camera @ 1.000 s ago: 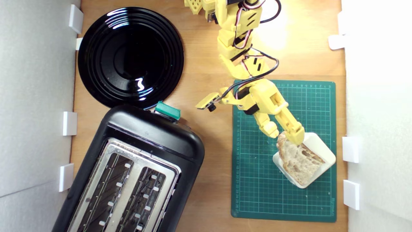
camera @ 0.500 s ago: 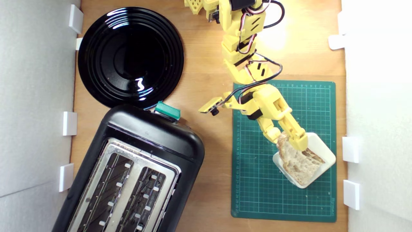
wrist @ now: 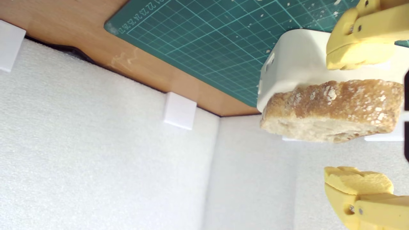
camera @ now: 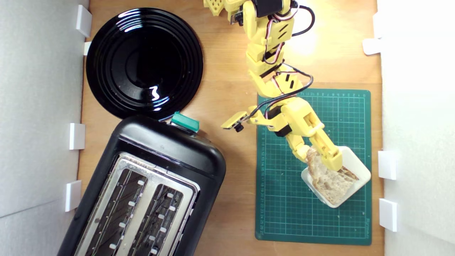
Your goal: Pick bread and place in toaster
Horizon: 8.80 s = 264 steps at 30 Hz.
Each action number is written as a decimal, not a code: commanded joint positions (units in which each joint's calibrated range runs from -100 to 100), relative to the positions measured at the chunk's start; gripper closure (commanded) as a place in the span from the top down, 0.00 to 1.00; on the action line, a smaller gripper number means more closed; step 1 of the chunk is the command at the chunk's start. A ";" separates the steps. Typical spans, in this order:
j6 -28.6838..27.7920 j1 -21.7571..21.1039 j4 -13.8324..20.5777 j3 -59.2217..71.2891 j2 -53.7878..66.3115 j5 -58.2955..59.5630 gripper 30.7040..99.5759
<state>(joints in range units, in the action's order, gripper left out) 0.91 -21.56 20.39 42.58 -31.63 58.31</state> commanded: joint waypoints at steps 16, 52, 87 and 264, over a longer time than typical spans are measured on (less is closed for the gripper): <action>0.11 -0.85 -0.35 -2.13 0.76 1.51 0.53; -0.20 0.77 -0.35 -1.68 52.34 -44.48 0.44; 27.11 5.84 0.46 -76.22 57.08 -122.72 0.44; 42.49 37.59 -5.07 -69.50 37.95 -100.97 0.69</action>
<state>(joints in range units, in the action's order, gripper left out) 43.13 14.42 15.06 -24.92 -0.04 -43.81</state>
